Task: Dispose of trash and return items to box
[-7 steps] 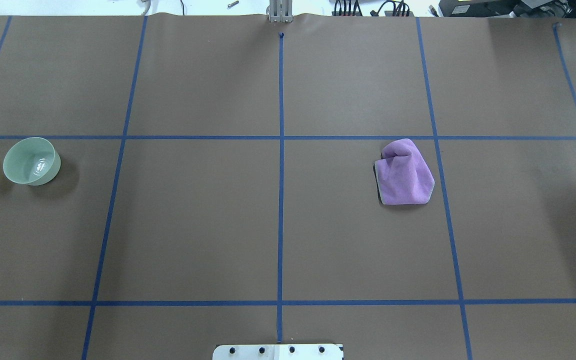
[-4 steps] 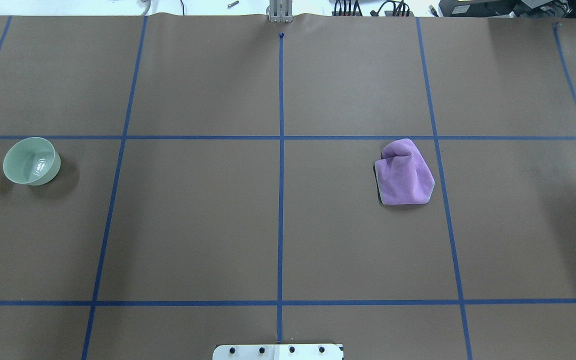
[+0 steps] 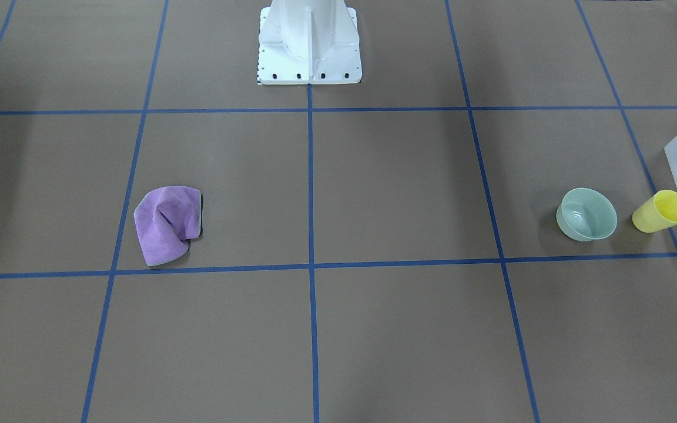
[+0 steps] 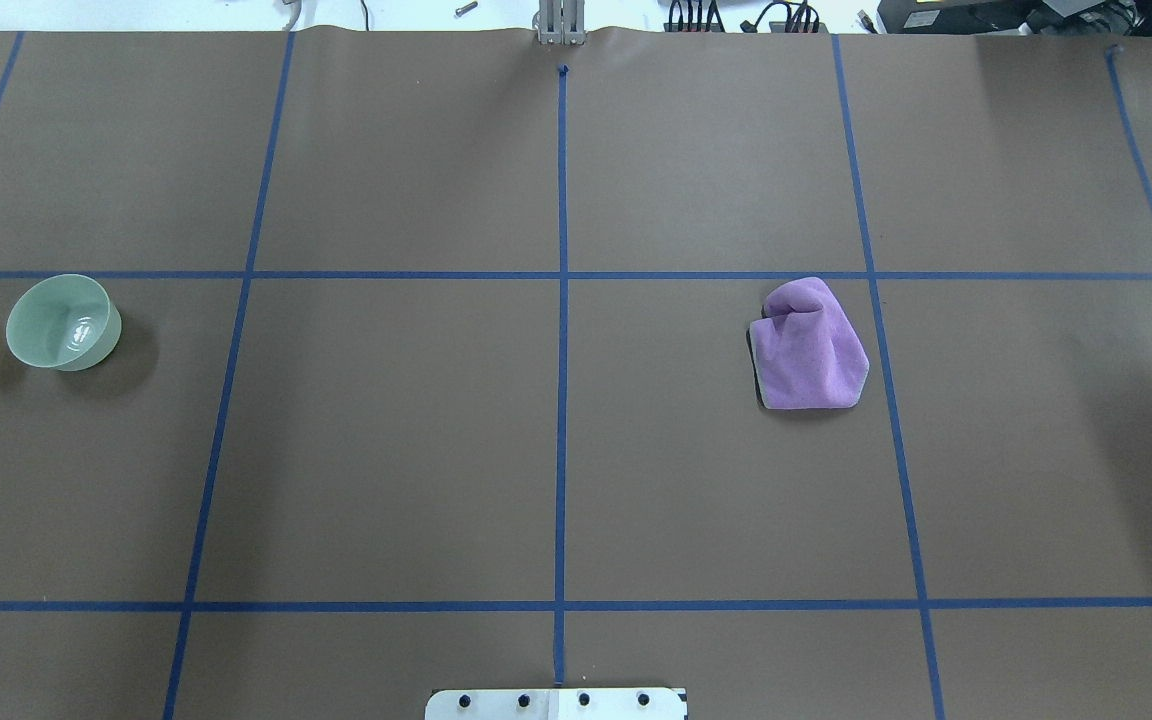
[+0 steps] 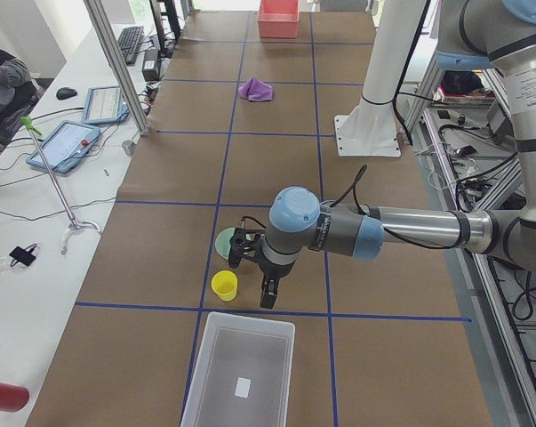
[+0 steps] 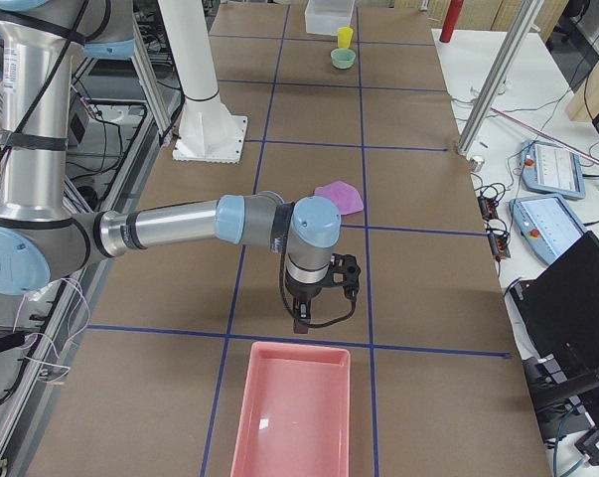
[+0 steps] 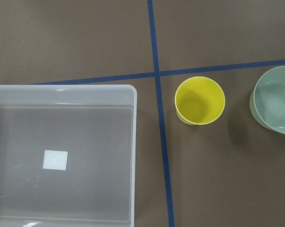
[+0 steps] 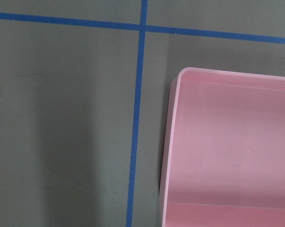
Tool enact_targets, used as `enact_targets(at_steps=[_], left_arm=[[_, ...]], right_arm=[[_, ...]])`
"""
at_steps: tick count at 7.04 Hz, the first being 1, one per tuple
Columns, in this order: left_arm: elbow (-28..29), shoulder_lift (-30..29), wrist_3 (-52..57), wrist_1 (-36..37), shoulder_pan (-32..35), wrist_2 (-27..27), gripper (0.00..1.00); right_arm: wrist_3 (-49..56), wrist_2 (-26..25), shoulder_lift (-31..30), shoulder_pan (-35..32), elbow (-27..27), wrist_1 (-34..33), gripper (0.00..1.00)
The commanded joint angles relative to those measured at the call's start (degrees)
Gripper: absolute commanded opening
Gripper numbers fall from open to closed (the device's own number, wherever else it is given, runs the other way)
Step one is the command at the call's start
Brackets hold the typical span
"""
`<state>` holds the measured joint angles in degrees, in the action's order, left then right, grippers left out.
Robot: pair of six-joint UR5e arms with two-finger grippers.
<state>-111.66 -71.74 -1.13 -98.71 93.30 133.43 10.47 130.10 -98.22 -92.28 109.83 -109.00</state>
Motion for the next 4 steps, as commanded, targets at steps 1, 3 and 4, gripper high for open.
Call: enact_targets(at_steps=[1,3,4], left_arm=[[-0.9,-0.6,0.3,-5.9,0.0,0.2,0.98],[-0.6,3.3,-0.1,-13.9,0.5,3.8,0.98],[-1.0,3.3,0.2,-13.9,0.3,4.5,0.99]], right_arm=[[0.0,0.1,0.5,0.0,2.7,4.5,1.0],[-1.4,1.0,0.5,0.1,3.0,15.7,1.0],[-9.3,4.1,1.9,2.4,5.3,15.9,1.0]])
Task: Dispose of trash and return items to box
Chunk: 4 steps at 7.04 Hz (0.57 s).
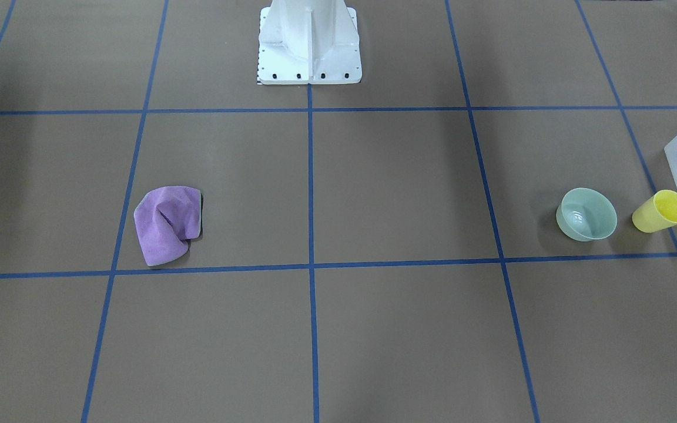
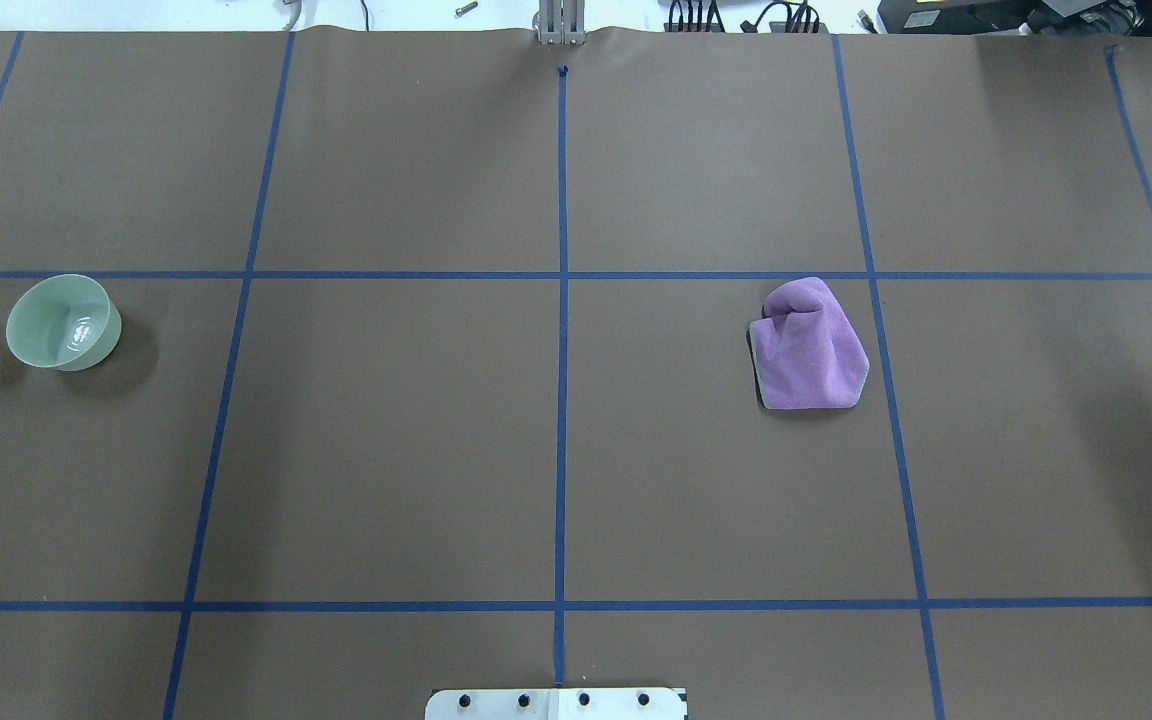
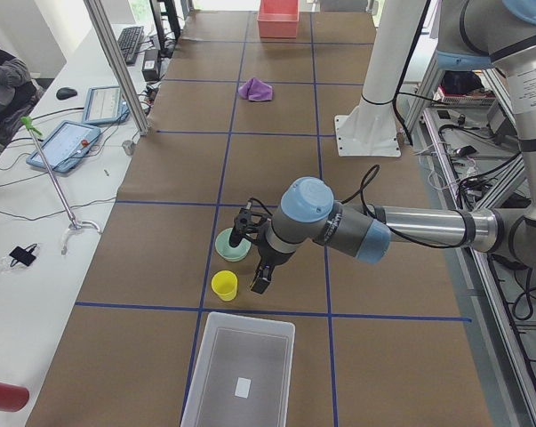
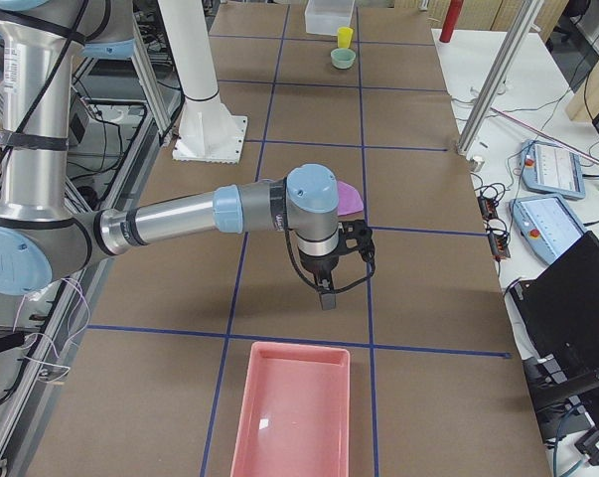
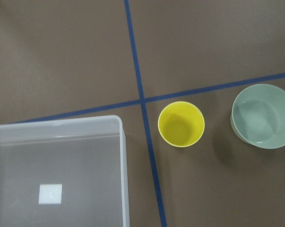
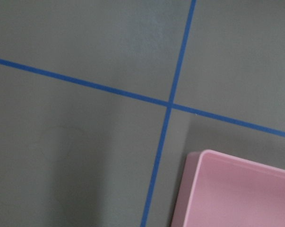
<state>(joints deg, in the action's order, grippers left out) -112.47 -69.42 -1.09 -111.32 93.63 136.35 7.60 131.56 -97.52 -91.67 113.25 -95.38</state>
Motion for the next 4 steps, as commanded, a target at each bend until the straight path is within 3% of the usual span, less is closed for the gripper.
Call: enact_targets(at_steps=[1,2,4], left_arm=[[-0.4,0.3,-0.3,-1.7,-0.5,1.3,0.99],[2.6,-4.2,-0.4,-1.3,-0.6,1.3,0.98],[8.8,-5.6,-0.2,-3.9,-1.3,1.2,0.99]], right_arm=[[-16.0,2.0,1.8,5.8,7.1,2.3,1.0],[-22.3,1.3,1.9,10.3,9.9,2.3,1.0],[-30.7,-2.8,3.6,17.9,11.2,2.4,1.0]])
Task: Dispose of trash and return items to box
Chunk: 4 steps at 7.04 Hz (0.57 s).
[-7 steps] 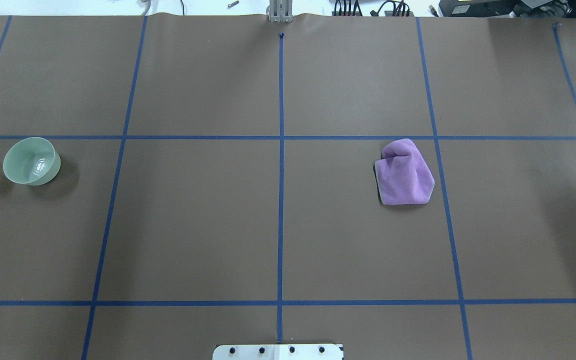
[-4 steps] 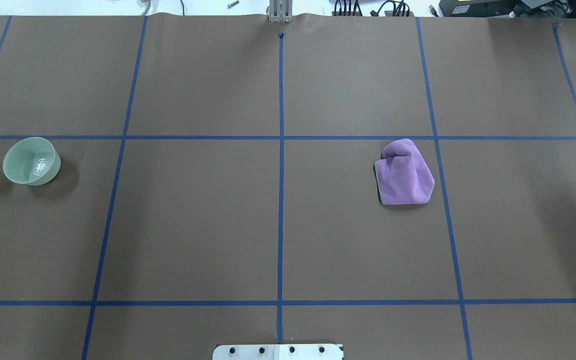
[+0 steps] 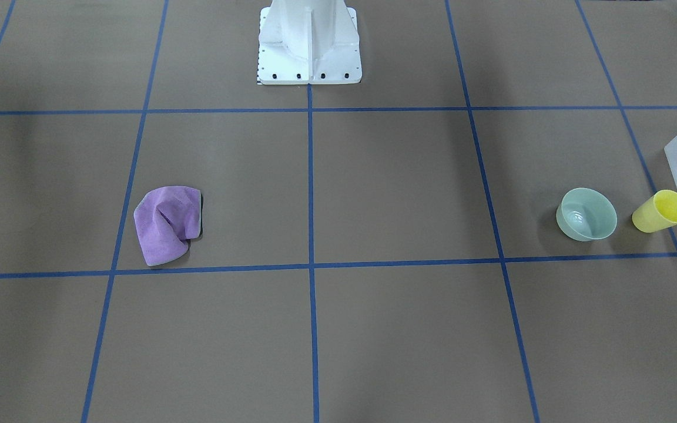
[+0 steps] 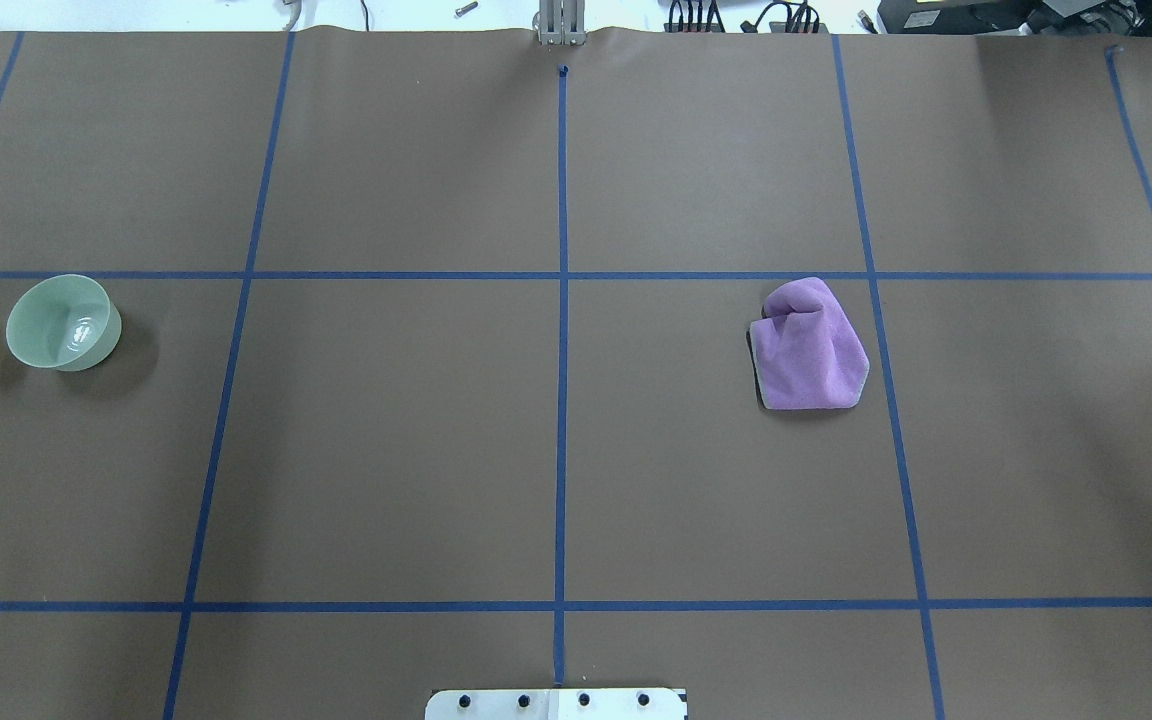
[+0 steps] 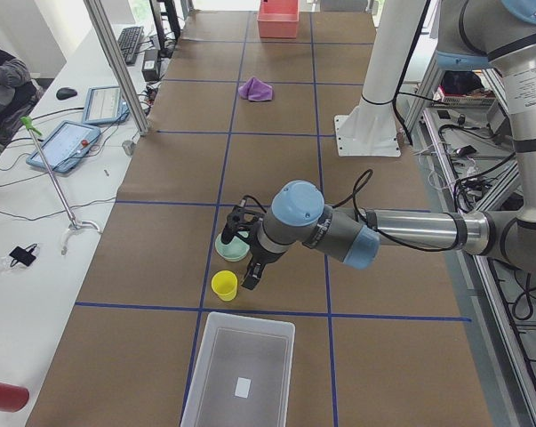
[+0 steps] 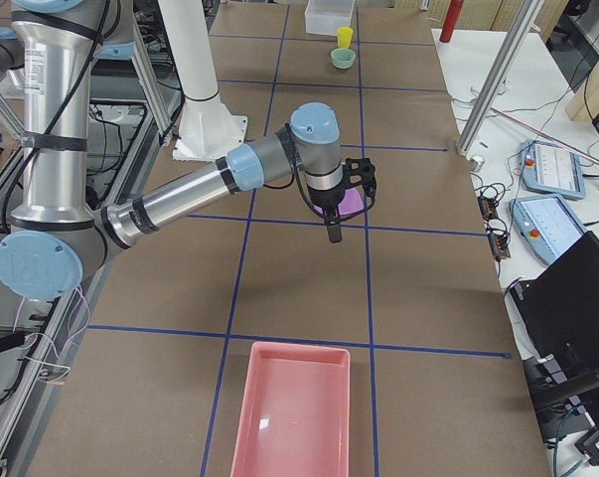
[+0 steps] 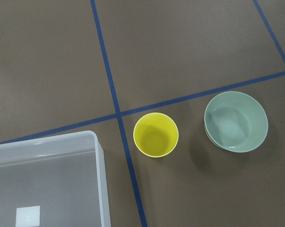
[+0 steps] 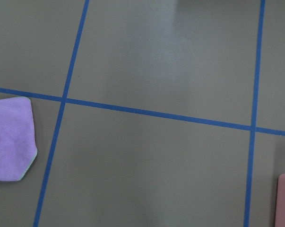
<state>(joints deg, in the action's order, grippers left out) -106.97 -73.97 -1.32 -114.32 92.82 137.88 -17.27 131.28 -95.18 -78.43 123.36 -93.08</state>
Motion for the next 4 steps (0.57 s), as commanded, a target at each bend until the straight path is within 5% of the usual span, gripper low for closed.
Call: enact_targets(at_steps=[1,4], left_arm=[[5.8,-1.5,-0.1,-1.5,-2.8,-0.8,0.98],[12.5,-8.5,-14.3,-8.4,-13.8,-4.5,0.97]], right_arm=[[-7.9,-4.2,1.4,6.9,1.4,0.1,1.0],[-8.0,-4.4,1.4,7.2,1.7,0.1,1.0]])
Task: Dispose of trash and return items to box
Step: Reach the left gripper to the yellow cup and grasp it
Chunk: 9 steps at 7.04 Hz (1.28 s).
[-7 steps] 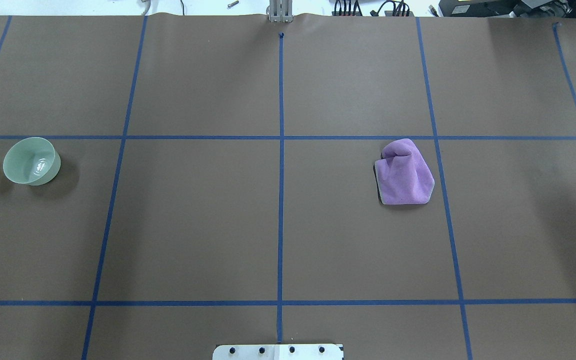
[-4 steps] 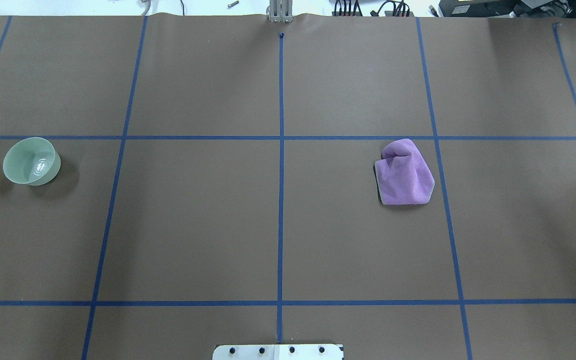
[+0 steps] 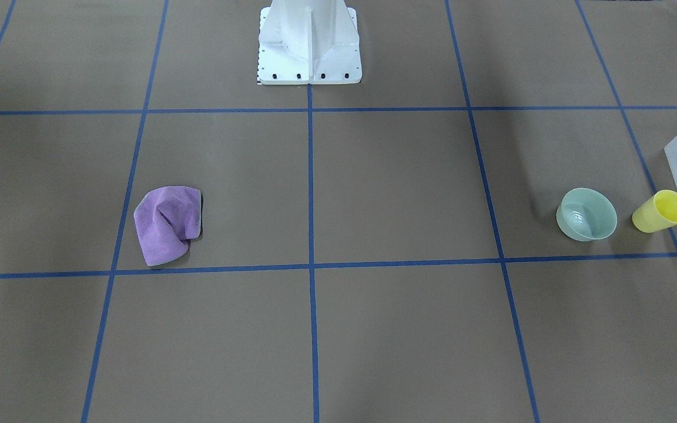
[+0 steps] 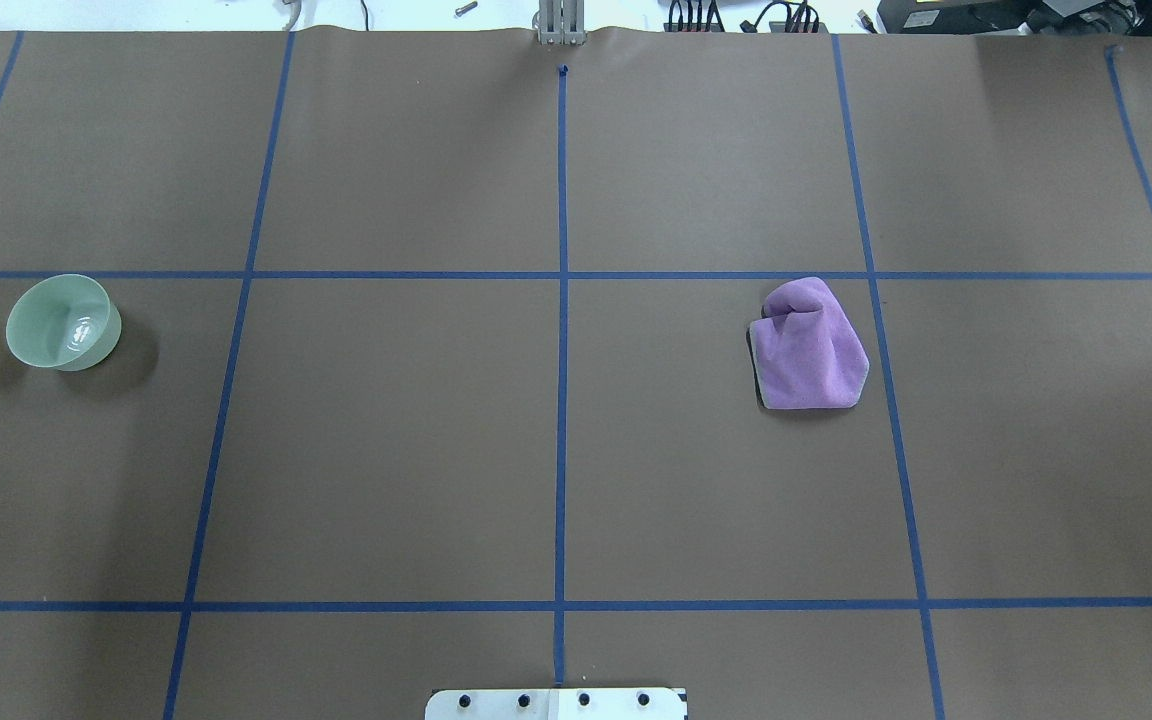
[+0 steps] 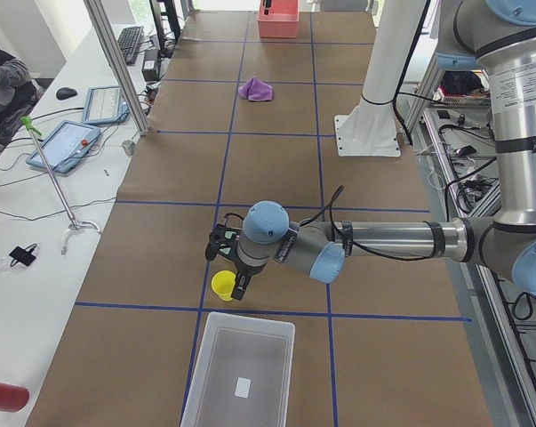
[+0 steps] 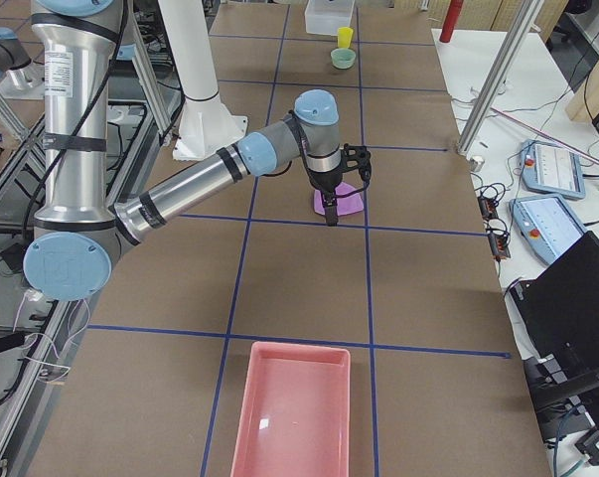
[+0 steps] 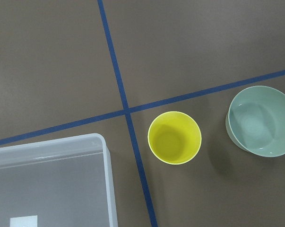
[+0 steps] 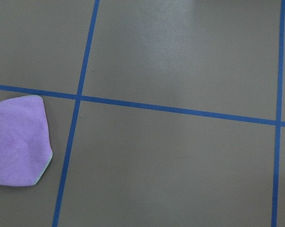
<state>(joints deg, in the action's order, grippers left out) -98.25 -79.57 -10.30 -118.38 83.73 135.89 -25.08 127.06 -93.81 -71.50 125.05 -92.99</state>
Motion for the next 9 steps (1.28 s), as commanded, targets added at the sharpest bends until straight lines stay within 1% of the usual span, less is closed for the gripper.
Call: enact_targets(at_steps=[1,2,3,4,6,7,8,9], left_arm=[[9.8,-7.5,-11.1,-10.1,-8.3,-3.9,0.97],[14.7,-10.8,-13.4,-13.7,-9.9,-4.0,0.94],[17.8,-13.6,-13.6,-14.4,-11.3,-4.0,0.89],[18.2,-13.9,-13.6,-14.4,-11.8,-4.0,0.85],[17.4,-11.9,-13.8,-15.9,-12.0,-4.0,0.78],[17.4,-11.5,-13.8,-16.0,-12.2,-3.6,0.7],[17.4,-10.6,-13.7,-16.1,-12.8,-3.7,0.67],[17.4,-9.6,-13.8,-17.4,-13.6,-3.7,0.57]], right_arm=[[-0.1,-0.3,0.0,0.2,0.0,0.0,1.0],[-0.1,-0.4,0.0,0.1,0.0,0.0,1.0],[-0.1,-0.8,0.0,0.1,0.0,0.0,1.0],[-0.1,-0.9,0.0,0.1,0.0,0.0,1.0],[-0.1,-1.1,-0.1,0.1,-0.1,-0.1,1.0],[-0.2,-1.5,-0.1,0.1,0.0,-0.1,1.0],[-0.2,-1.7,-0.1,0.1,-0.1,-0.1,1.0],[-0.2,-2.2,-0.2,0.1,0.0,-0.1,1.0]])
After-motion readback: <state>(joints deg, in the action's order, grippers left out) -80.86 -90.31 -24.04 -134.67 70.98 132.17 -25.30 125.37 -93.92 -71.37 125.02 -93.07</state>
